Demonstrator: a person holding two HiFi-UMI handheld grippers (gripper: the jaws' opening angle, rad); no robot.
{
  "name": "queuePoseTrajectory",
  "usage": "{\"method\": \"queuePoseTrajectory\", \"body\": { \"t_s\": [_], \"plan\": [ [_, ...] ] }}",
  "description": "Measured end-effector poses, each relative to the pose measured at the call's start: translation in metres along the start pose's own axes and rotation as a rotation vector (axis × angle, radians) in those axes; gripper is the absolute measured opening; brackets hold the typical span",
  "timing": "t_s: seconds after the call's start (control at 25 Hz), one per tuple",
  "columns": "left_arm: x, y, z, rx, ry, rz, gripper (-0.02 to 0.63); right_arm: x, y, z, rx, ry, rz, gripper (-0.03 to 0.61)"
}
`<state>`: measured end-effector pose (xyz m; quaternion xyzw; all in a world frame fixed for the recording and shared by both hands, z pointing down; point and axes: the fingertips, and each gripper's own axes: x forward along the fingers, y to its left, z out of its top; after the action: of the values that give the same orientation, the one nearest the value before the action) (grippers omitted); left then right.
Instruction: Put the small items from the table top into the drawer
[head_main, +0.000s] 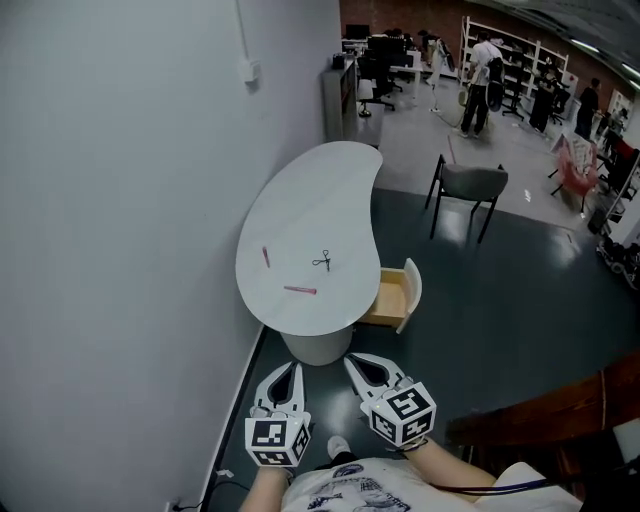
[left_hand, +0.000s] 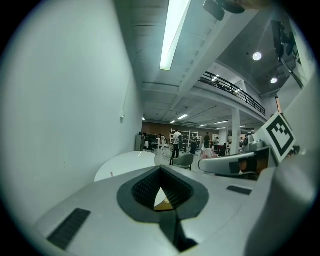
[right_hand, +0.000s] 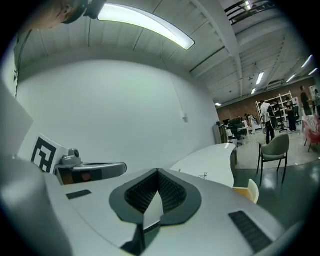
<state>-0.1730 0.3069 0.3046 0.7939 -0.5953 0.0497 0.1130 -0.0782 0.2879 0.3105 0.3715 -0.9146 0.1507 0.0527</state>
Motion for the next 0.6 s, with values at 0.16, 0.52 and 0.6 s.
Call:
{"method": "queuePoseTrajectory", "body": {
  "t_s": [0.16, 0.52, 0.6],
  "plan": [
    [0.024, 0.025, 0.003, 0.010, 0.005, -0.017, 0.020, 0.032, -0.012, 0.009, 0.005, -0.016, -0.032, 0.020],
    [0.059, 0.047, 0.012, -0.009, -0.002, -0.046, 0.020, 0.062, -0.028, 0.021, 0.002, -0.003, -0.068, 0.020],
    [0.067, 0.052, 0.009, -0.011, 0.011, -0.049, 0.020, 0.069, -0.034, 0.020, 0.006, 0.000, -0.071, 0.020]
  ]
}}
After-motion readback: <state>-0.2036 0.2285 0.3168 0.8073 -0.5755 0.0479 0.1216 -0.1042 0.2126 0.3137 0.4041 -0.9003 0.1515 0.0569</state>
